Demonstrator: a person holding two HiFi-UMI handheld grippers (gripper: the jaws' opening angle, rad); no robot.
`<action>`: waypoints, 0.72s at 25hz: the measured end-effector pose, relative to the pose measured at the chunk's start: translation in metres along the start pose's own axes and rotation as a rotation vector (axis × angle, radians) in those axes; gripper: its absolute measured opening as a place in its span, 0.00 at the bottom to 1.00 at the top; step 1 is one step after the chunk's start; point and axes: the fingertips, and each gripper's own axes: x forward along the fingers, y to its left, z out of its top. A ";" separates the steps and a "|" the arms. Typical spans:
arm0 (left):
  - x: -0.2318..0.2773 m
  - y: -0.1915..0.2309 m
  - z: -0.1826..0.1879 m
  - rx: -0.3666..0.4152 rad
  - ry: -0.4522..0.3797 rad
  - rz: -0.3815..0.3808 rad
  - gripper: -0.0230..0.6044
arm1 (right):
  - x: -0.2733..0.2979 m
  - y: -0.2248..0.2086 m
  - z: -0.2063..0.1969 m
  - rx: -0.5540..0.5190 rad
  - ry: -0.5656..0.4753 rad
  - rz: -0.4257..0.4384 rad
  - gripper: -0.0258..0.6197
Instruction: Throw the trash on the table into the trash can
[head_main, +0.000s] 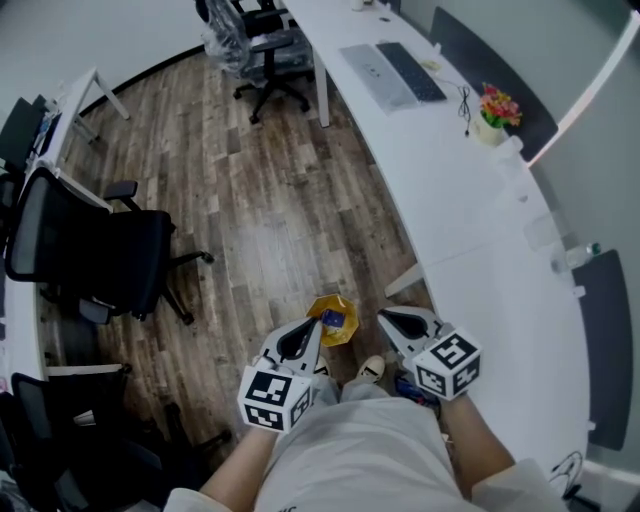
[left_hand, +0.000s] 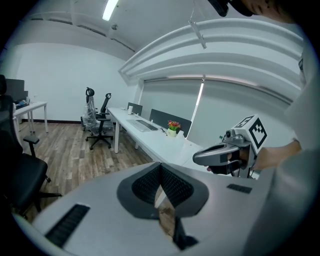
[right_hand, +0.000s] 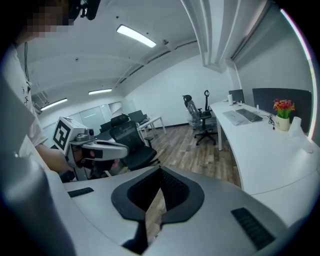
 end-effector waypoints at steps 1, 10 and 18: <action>0.001 -0.002 0.001 0.003 0.000 -0.001 0.04 | -0.001 -0.001 -0.001 0.000 0.003 -0.001 0.09; 0.001 -0.001 0.002 0.003 0.003 0.029 0.04 | -0.001 -0.008 -0.005 0.000 0.007 0.009 0.09; 0.000 0.000 0.002 -0.011 -0.004 0.044 0.04 | 0.000 -0.010 -0.005 -0.005 0.007 0.011 0.09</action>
